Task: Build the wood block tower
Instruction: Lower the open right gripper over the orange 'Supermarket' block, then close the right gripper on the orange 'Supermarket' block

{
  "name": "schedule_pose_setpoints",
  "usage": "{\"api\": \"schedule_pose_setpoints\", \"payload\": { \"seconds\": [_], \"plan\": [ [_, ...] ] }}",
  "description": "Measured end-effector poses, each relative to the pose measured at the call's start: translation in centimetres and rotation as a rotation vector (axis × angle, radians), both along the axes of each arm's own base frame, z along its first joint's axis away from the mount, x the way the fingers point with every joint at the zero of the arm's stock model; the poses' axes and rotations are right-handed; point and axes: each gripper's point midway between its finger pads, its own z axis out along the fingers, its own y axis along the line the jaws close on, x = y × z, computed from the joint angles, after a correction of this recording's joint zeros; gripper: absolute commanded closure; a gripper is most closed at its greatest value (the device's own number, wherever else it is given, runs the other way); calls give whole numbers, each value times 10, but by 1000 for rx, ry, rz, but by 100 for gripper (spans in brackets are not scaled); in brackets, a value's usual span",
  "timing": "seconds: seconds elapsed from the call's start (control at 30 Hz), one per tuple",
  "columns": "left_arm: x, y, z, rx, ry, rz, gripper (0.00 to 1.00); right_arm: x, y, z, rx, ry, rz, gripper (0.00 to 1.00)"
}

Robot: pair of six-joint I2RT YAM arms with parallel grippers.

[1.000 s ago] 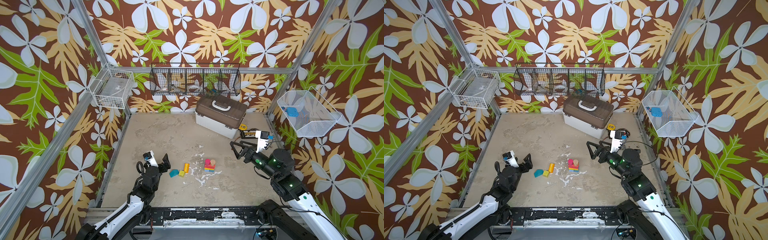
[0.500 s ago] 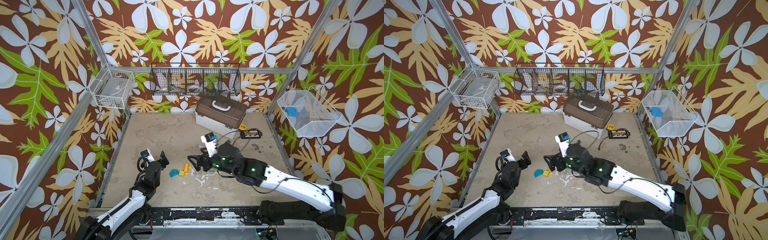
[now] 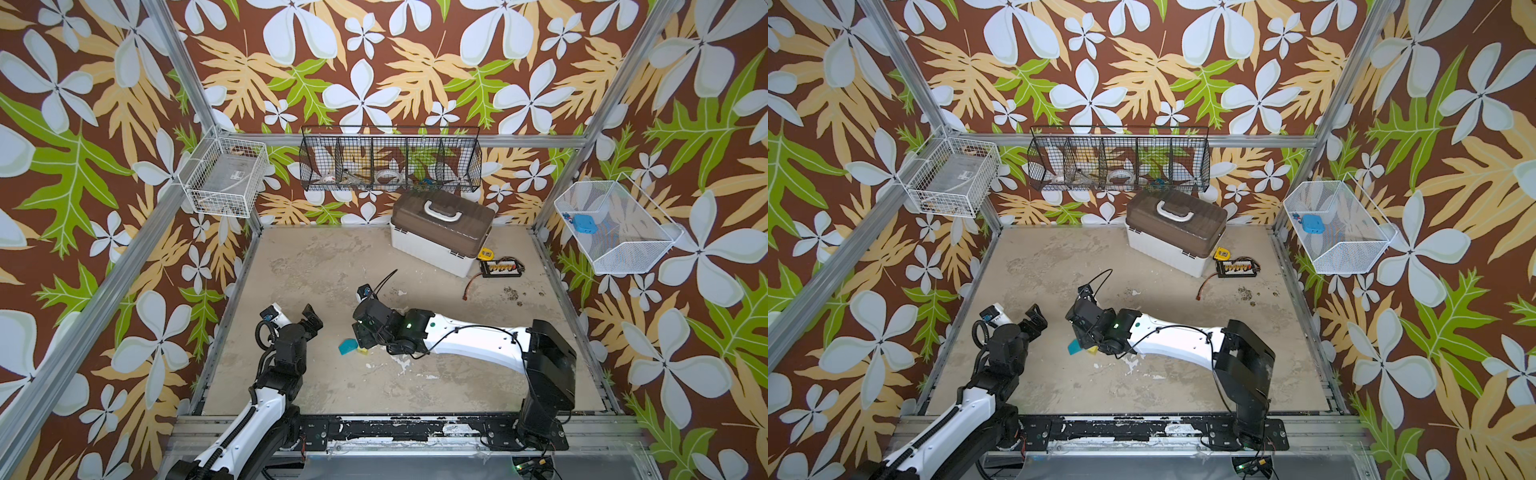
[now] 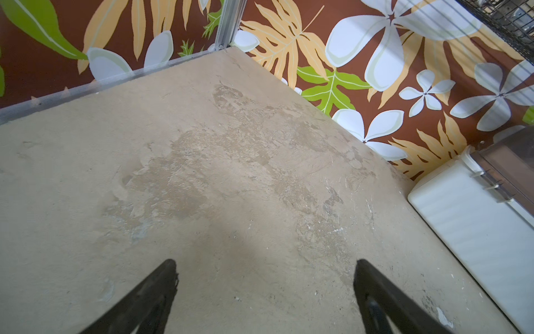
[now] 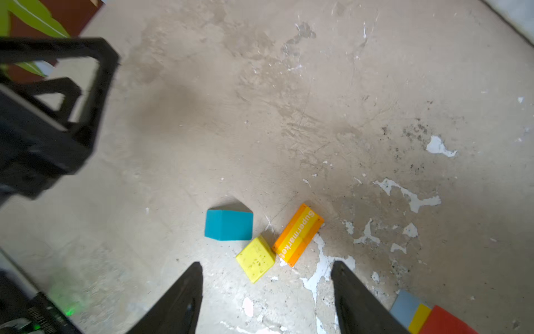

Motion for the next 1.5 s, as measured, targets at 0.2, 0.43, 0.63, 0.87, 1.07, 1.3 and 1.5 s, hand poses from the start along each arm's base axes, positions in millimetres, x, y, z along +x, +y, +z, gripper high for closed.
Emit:
{"api": "schedule_pose_setpoints", "payload": {
  "seconds": [0.2,0.43,0.63,0.87,1.07,1.3,1.5],
  "plan": [
    [-2,-1,1,-10,-15,-8,5,19,4,-44,-67,52,-47,37],
    [-2,-2,1,-13,-18,-15,5,29,2,-73,-139,81,-71,42],
    [-2,-3,1,-15,-22,-18,5,34,-12,-89,-175,108,-96,45],
    [-2,-3,1,-16,-23,-20,5,27,-10,-99,-179,139,-87,52],
    [-2,-3,2,-18,-27,-22,6,26,-11,-101,-179,148,-87,63],
    [-2,-4,2,-18,-28,-23,6,19,-10,-105,-194,166,-75,63],
    [-2,-4,2,-20,-28,-26,6,12,-11,-106,-221,163,-66,57]
  ]
}}
